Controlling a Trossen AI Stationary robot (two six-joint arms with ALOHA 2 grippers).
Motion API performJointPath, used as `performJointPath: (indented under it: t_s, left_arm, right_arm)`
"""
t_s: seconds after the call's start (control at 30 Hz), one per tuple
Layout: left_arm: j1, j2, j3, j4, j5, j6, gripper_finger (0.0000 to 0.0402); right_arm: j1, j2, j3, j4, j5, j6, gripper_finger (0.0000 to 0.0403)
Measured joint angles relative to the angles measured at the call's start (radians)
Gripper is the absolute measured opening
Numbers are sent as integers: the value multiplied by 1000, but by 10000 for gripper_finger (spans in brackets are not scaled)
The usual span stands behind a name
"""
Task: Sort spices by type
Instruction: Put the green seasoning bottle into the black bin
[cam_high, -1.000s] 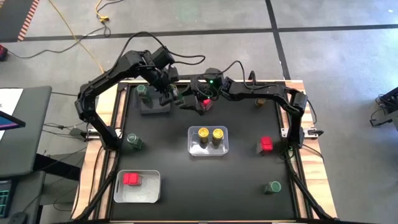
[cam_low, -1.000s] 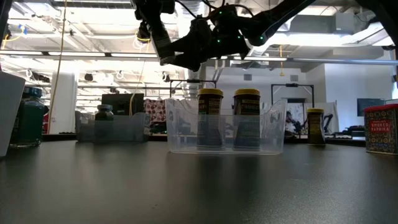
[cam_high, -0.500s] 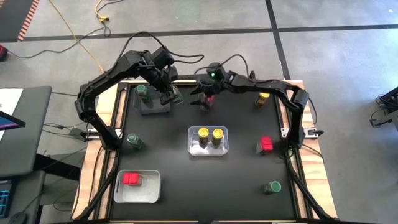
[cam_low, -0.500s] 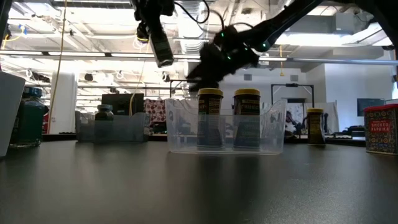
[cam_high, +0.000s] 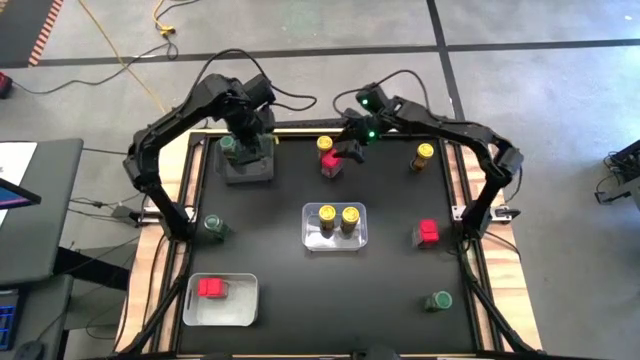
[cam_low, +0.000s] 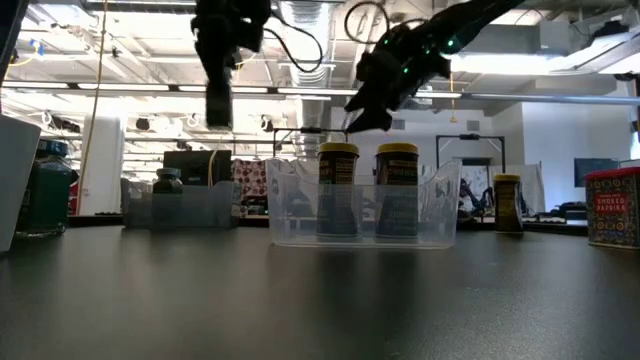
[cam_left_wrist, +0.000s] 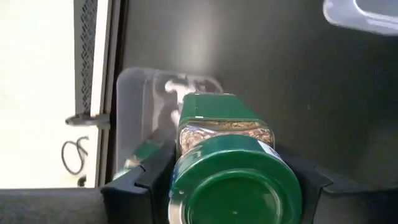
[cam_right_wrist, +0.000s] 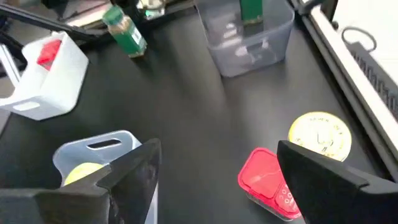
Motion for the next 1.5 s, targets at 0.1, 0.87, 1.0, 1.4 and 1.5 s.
performJointPath:
  t_s: [0.1,0.87,1.0,1.4,1.5]
  left_arm:
    - [52,0,-89,73,22,55,194]
    - [271,-2,-588,519,85,406,194]
    - [272,-2,-619,580,90,410,200]
    - [351,5,-622,592,165,406,198]
    - [366,5,-622,590,172,406,198]
  right_arm:
    - [4,-23,0,2,0,-2,347]
    - [16,-43,0,51,12,103,347]
    - [25,-43,0,61,29,104,347]
    - [51,-42,0,66,30,107,347]
    - [57,-42,0,74,30,112,347]
